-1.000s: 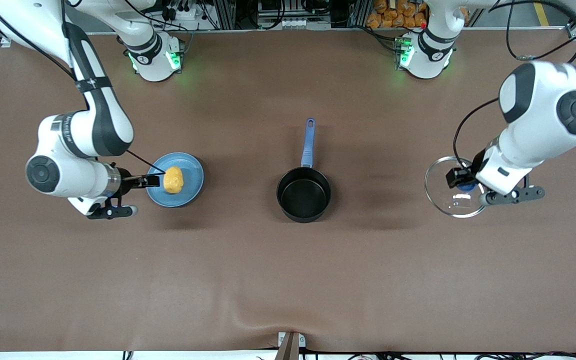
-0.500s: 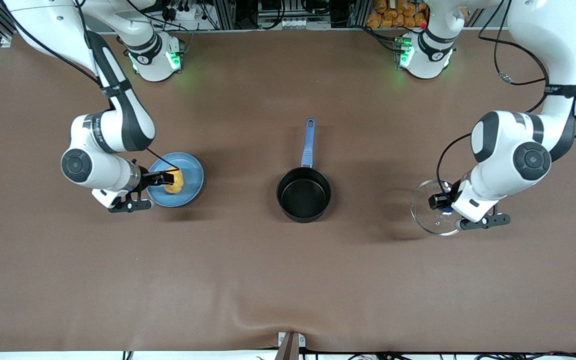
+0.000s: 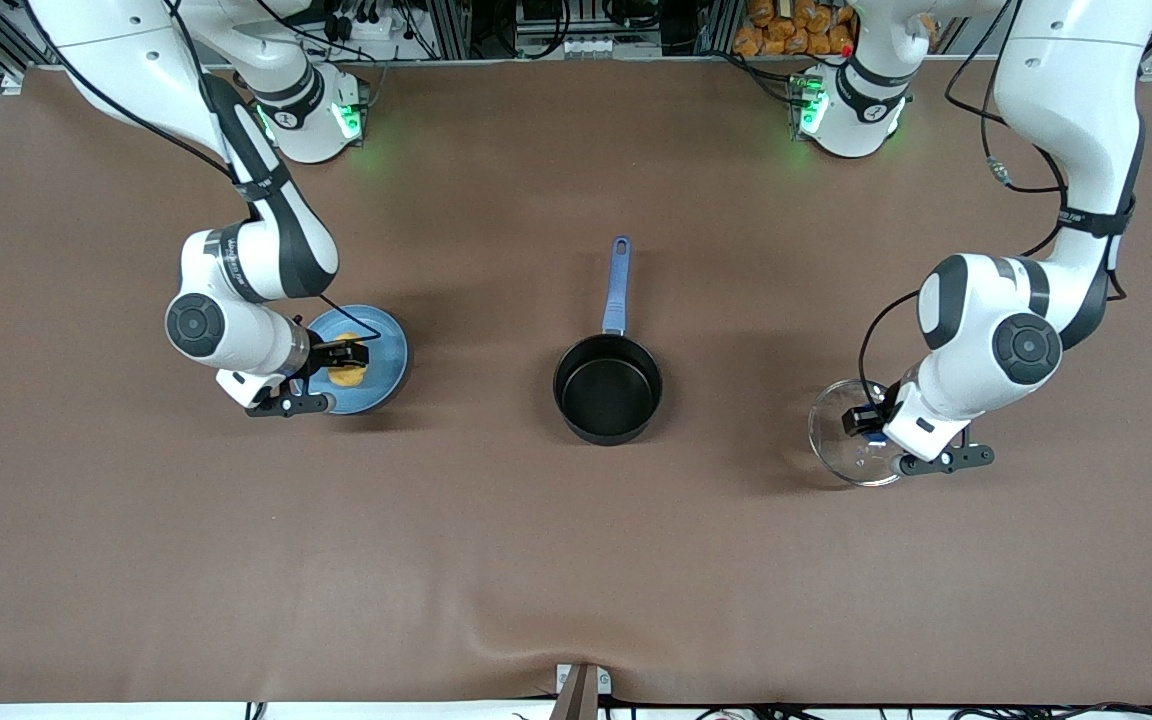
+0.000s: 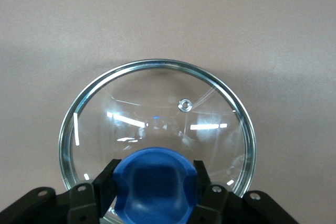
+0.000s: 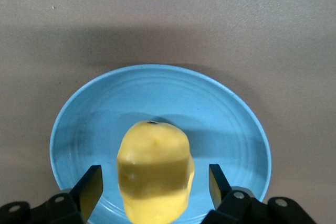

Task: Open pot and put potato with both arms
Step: 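Set the lid on the table while the right gripper grasps the potato, then carry the potato over the pot while the left gripper withdraws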

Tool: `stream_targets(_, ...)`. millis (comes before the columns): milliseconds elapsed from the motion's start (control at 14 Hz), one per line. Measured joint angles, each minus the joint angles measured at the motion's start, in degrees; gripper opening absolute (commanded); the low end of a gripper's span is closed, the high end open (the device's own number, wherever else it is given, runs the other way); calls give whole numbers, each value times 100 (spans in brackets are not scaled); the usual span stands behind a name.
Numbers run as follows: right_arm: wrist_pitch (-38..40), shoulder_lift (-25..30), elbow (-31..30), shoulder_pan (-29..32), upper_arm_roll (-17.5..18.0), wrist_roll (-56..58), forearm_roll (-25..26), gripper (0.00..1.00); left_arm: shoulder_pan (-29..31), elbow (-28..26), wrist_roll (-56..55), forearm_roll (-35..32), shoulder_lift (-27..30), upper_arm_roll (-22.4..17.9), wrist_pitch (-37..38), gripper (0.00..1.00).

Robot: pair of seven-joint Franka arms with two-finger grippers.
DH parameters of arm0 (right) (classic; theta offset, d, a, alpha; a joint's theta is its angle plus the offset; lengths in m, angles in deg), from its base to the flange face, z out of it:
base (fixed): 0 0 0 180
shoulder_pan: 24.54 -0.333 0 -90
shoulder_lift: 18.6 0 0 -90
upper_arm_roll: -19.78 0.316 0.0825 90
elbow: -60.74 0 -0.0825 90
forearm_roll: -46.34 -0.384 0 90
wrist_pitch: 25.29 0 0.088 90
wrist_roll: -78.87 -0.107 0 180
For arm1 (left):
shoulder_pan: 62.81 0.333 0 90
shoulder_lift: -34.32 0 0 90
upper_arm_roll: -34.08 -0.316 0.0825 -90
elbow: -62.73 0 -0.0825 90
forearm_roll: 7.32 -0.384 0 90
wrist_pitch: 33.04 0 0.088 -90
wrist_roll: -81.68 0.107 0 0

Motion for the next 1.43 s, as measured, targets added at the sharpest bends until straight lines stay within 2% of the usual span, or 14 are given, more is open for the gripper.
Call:
stream_targets(286,-44,-14,-82,-1,-5,-10,-1,72,-4,2,13,-5,-241,1,-182,41)
stream_targets(357,-88,-22,-109,-1,-5,-14,-1,56,-4,2,18,-8,-274,1,-206,41)
stream_targets(429,-154,-37,-136,0,-5,-14,-2,26,-5,2,23,-10,-301,1,-221,45)
stream_targets(500,-183,-56,-144,-1,-5,-14,-2,14,-8,2,27,-15,-321,1,-225,63)
stream_targets(571,-188,-53,-139,-1,-5,-17,-2,8,-9,2,30,-19,-333,1,-229,96)
stream_targets(643,-187,-50,-134,-3,-4,-17,-2,3,-9,2,33,-22,-340,1,-231,100)
stream_targets(786,-135,-51,-67,-22,7,-17,-2,0,-13,9,40,-23,-341,2,-235,100)
stream_targets(929,251,-48,275,-104,18,-17,-2,0,-12,49,41,-23,-340,1,-238,100)
stream_targets(1143,1069,-42,1286,-396,27,-250,-91,0,-8,129,41,-23,-258,1,-187,100)
stream_targets(1429,1786,-401,2848,-1041,40,-858,-525,0,9,225,41,-23,438,-6,714,100)
